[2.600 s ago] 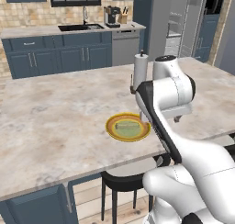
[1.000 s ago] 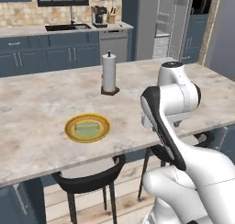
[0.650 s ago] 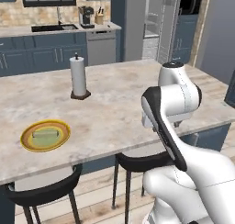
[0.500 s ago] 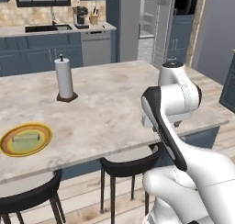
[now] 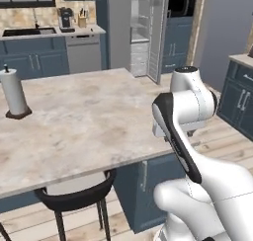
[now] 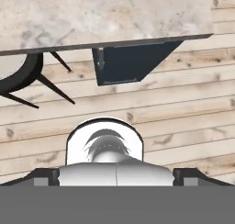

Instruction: Retrieve the butter from the fridge and place it on a plate on the dining table. Then retrieve the butter knife by the fridge and place it near the plate.

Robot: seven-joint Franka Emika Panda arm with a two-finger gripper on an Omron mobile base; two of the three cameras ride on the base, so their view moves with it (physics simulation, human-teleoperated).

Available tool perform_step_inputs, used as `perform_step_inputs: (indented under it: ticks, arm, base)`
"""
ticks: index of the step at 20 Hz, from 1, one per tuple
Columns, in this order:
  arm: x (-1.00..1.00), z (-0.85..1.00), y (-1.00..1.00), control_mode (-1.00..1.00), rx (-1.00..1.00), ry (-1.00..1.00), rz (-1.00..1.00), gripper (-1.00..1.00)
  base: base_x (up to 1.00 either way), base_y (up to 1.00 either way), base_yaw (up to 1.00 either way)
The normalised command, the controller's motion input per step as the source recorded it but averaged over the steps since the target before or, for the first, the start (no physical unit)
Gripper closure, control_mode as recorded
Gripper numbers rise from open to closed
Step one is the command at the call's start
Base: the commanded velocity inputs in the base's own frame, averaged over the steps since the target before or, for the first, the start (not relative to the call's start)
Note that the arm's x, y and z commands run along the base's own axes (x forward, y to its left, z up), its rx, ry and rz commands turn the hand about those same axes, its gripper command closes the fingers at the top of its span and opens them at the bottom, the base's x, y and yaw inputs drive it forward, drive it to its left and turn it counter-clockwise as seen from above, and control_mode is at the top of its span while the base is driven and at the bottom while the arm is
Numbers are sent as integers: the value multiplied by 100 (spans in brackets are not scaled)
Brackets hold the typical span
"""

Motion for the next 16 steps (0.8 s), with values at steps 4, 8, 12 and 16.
perform_step_inputs:
  ticks: [4,8,12,16]
  arm:
    - [0,0,0,100,0,0,0,-100]
    - [0,0,0,100,0,0,0,-100]
    - [0,0,0,100,0,0,0,-100]
    - [0,0,0,100,0,0,0,-100]
  base:
    - [0,-100,-2]
    - [-2,-100,-5]
    - [12,-100,2]
    - [45,-100,9]
